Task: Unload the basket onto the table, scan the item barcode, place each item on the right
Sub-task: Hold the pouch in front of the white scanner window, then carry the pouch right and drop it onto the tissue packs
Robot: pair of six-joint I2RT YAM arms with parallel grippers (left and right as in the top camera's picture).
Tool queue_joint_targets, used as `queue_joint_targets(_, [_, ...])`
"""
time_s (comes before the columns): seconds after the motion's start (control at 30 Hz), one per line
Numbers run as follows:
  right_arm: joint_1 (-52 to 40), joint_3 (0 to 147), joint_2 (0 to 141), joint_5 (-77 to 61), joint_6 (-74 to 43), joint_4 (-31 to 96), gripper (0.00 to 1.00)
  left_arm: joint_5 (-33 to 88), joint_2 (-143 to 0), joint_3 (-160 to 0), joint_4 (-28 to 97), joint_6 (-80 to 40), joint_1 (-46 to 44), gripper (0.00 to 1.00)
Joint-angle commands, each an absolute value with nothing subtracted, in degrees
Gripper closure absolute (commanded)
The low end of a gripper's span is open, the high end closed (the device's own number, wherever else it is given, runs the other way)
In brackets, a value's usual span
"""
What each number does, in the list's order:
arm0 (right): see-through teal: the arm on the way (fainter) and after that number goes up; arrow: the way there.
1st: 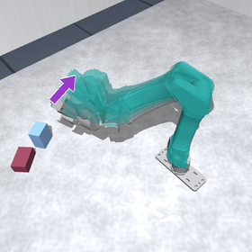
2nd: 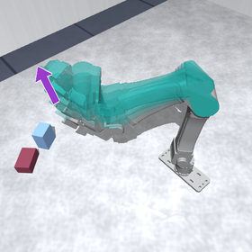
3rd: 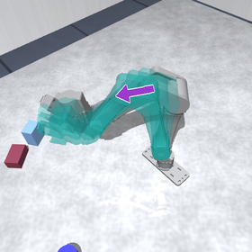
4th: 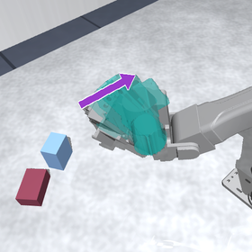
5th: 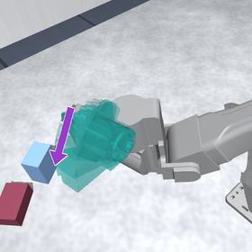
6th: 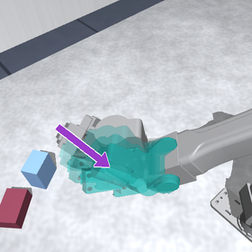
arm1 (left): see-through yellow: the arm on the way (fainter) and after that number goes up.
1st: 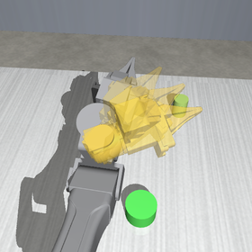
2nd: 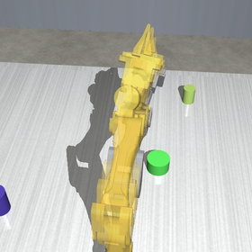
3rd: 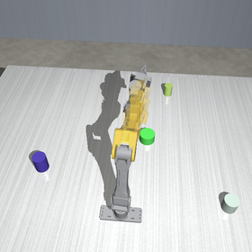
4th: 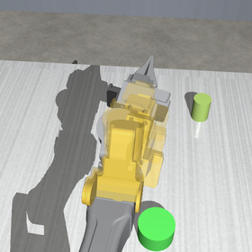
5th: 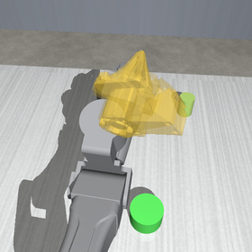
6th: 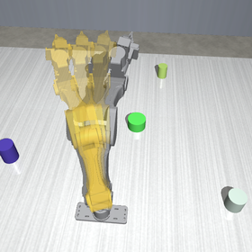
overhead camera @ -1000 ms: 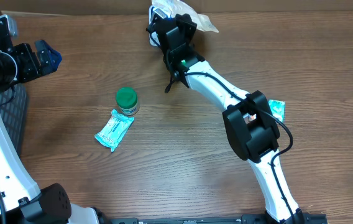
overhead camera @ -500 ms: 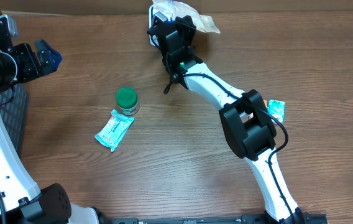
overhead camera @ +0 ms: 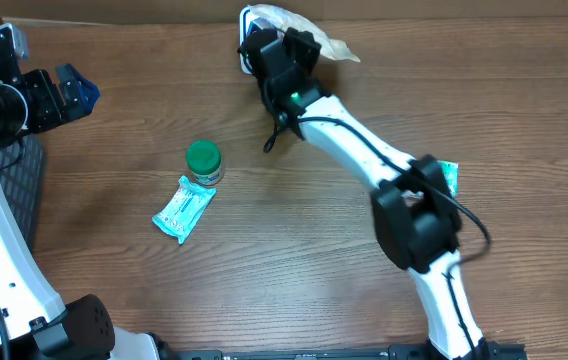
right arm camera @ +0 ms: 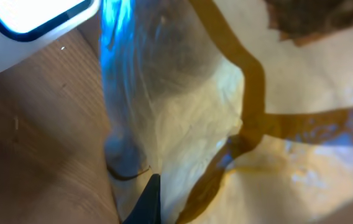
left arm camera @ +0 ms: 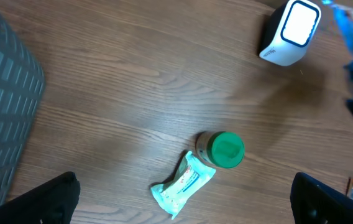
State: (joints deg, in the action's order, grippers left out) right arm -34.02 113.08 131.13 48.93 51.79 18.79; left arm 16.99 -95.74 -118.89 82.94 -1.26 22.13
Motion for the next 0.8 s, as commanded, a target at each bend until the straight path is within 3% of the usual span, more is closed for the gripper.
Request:
queue_joint_targets(0.0, [-34.0,113.6,118.1,40.9,35.9,25.9,0.96,17.4,-95.4,-119.7,82.9,-0.2,22.0,0.0])
queue_joint_targets(0.2, [-32.4,113.6,106.1,27.6,13.4,47.2,0.96,17.4,-95.4,-119.7,82.9,-0.2,22.0,0.0])
queue_joint_targets(0.37, [-25.5,113.6,99.8,10.7,-9.1,65.9,0.96,17.4,-95.4,-119.7,82.9,-0.2,22.0,0.01])
queue_joint_targets(0.57, [-8.4,112.3,99.1,-15.4,-7.3,78.2,0.96,17.4,-95.4,-119.7,82.9,-0.2,22.0,0.0])
queue_joint_targets(0.77, [7.0,103.6,99.1,-31.5,-4.2,76.4,0.96,17.4,-95.4,-119.7,82.9,-0.2,22.0,0.0])
